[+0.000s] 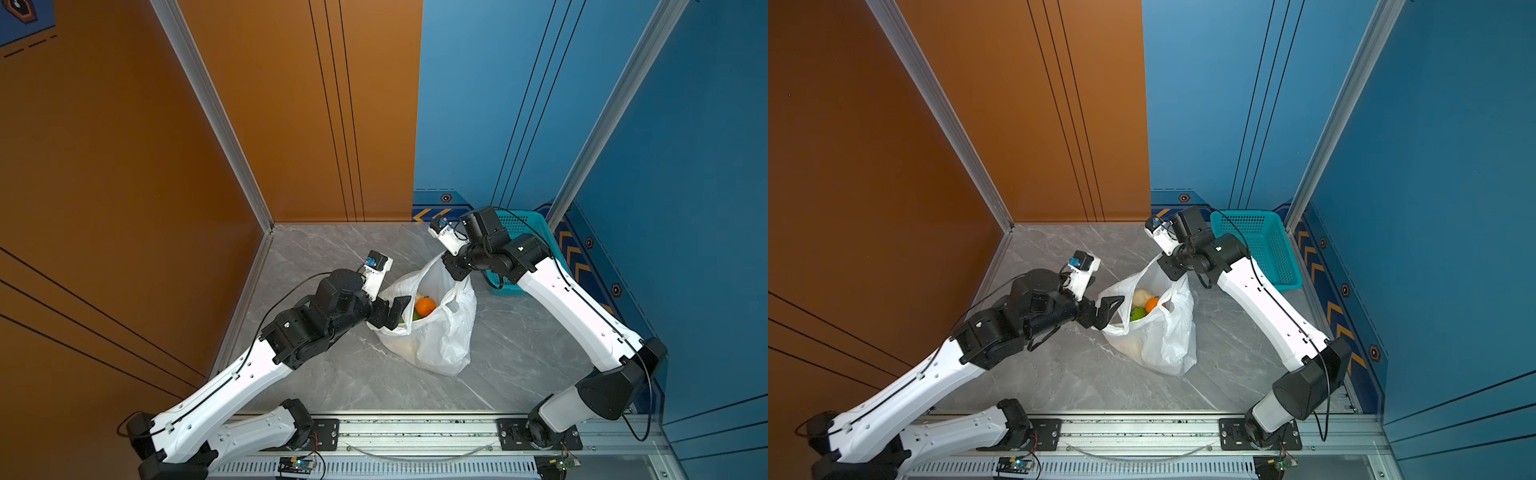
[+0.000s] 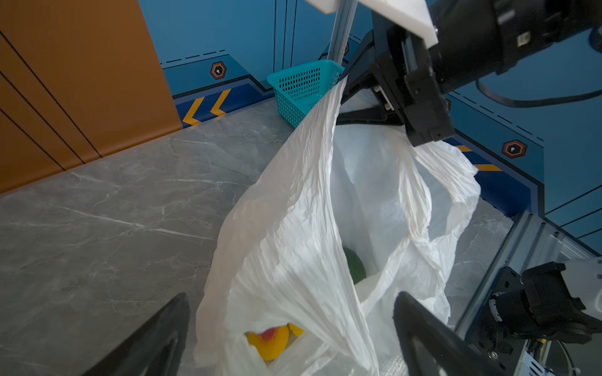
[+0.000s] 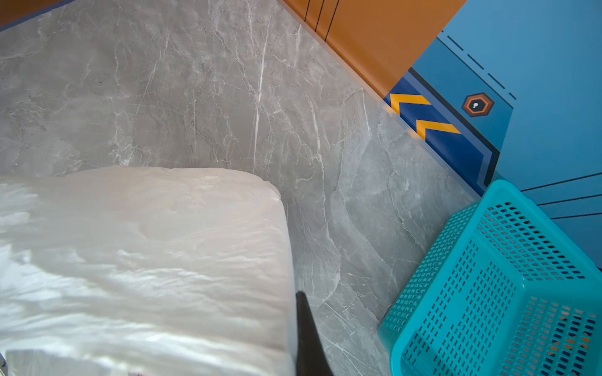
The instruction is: Untie the knot of the plastic bag and take out the fruit
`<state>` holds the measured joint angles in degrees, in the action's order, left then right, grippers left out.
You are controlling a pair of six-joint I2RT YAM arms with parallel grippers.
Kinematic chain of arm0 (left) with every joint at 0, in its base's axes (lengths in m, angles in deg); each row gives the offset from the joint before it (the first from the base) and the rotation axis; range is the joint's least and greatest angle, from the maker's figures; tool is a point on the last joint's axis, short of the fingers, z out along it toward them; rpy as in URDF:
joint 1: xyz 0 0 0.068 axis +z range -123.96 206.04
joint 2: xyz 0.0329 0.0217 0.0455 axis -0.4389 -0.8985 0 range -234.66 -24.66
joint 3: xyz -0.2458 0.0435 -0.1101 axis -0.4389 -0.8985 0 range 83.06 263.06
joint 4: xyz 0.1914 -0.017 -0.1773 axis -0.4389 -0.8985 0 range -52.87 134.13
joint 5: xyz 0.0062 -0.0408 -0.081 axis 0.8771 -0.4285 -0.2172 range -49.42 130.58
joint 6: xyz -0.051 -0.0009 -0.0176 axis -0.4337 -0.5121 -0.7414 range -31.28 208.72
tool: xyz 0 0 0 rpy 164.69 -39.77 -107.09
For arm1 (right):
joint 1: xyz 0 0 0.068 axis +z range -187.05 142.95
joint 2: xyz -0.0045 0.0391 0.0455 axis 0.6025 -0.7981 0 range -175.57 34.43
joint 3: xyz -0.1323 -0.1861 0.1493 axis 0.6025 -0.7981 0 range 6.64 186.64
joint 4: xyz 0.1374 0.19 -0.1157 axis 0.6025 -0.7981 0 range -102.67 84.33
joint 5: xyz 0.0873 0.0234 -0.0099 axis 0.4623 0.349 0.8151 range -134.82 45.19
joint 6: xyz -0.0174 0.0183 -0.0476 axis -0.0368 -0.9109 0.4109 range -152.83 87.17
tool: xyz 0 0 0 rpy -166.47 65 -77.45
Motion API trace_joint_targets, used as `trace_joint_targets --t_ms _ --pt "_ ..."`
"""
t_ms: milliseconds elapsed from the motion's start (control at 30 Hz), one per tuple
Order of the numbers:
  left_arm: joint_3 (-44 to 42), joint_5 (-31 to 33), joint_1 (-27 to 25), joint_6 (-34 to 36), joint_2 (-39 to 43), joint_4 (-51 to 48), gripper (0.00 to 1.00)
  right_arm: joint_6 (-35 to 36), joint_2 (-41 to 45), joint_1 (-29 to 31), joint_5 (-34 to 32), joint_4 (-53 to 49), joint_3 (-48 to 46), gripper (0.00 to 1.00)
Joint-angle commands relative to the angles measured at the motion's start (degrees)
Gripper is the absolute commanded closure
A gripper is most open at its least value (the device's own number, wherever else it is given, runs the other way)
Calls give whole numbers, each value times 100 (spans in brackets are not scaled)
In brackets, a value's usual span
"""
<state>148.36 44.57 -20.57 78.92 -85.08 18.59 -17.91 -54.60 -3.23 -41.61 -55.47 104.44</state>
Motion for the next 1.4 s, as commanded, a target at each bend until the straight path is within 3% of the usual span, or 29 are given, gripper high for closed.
trace_joint_targets --t_ms 0,433,567,667,1000,1033,1200,1233,1367 --pt "140 -532 124 397 -470 339 2 -70 53 104 138 156 -24 100" --pt "-267 -666 863 895 -1274 1192 2 -59 222 112 365 302 -13 100" --pt "-244 49 904 874 -1555 966 0 -75 288 22 394 322 -40 100" --pt "-353 396 1107 669 -1497 903 12 -68 324 -29 406 318 -77 100" --pt "-796 842 1717 51 -937 920 96 -68 229 -66 427 356 -97 100" --pt "-791 828 1722 9 -917 877 100 -78 205 -63 423 359 -94 100" --pt "-735 554 1505 -430 -746 603 100 -167 34 -70 397 326 -77 100" --pt "-681 544 1438 -512 -711 505 100 -175 5 -74 396 287 -64 95" --pt "-187 703 1195 -1059 -681 -315 100 -346 -87 -160 642 -156 236 48"
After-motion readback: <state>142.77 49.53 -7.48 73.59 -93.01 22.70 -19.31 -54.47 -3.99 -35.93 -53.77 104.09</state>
